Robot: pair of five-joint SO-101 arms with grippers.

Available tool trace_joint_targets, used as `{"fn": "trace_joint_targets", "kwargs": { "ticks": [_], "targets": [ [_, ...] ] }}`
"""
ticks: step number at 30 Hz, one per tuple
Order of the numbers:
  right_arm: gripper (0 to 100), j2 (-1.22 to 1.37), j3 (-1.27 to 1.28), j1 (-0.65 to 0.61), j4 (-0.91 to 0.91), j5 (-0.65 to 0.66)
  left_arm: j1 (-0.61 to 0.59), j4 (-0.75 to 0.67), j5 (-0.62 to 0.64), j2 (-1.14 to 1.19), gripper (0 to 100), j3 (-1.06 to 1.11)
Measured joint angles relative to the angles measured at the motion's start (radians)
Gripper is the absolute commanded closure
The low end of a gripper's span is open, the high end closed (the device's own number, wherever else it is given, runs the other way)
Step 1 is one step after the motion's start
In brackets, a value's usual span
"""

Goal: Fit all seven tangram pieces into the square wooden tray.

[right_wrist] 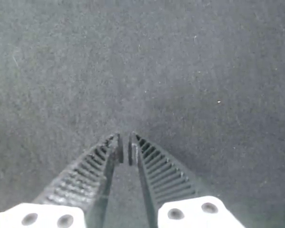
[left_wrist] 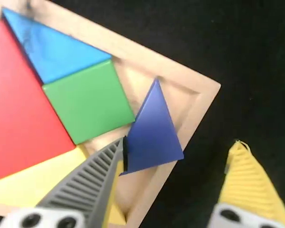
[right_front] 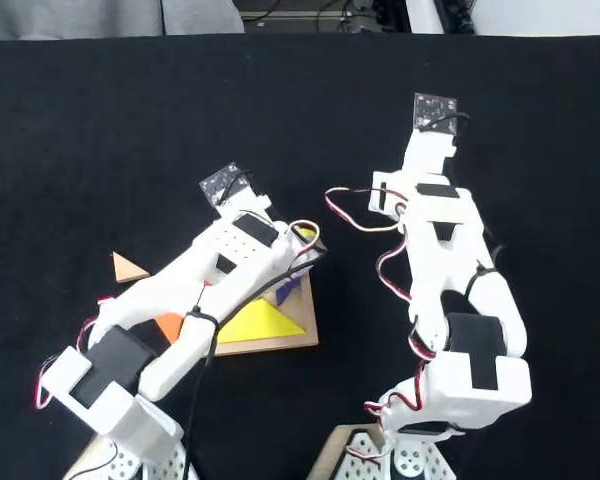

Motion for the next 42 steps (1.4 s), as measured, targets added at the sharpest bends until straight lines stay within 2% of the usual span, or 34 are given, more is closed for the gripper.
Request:
{"fn": "trace_joint_targets", "kwargs": {
  "ticks": [5, 8, 14, 17, 20, 24, 27, 30, 34, 38, 42],
  "targets": [
    [96.2, 0.0, 0.0, 0.0, 0.0, 0.0, -0.058, 0.031, 0.0, -0.046, 66, -0.015],
    [96.2, 0.0, 0.0, 0.0, 0.0, 0.0, -0.135, 0.112, -0.052, -0.118, 66, -0.072],
    [98.9, 0.0, 0.0, -0.029, 0.08, 0.011, -0.341, 0.347, -0.351, -0.347, 66, -0.173],
    [98.8, -0.057, 0.0, -0.101, 0.195, 0.109, -0.505, 0.407, -0.517, -0.48, 69, -0.178],
    [98.8, -0.146, -0.003, -0.221, 0.376, 0.224, -0.692, 0.405, -0.723, -0.592, 76, -0.138],
    [98.8, -0.238, -0.02, -0.331, 0.623, 0.31, -0.911, 0.333, -0.924, -0.687, 81, 0.031],
    [98.8, -0.256, -0.02, -0.367, 0.692, 0.327, -1.019, 0.227, -0.977, -0.733, 85, 0.224],
    [98.8, -0.259, -0.018, -0.373, 0.707, 0.331, -1.097, 0.057, -0.987, -0.75, 90, 0.445],
    [98.8, -0.259, -0.005, -0.436, 0.715, 0.331, -1.128, -0.19, -0.988, -0.761, 97, 0.678],
    [98.8, -0.239, 0.011, -0.531, 0.715, 0.331, -1.131, -0.25, -0.994, -0.761, 97, 0.706],
    [98.8, -0.149, 0.011, -0.549, 0.701, 0.331, -1.131, -0.259, -0.996, -0.761, 97, 0.71]
  ]
}}
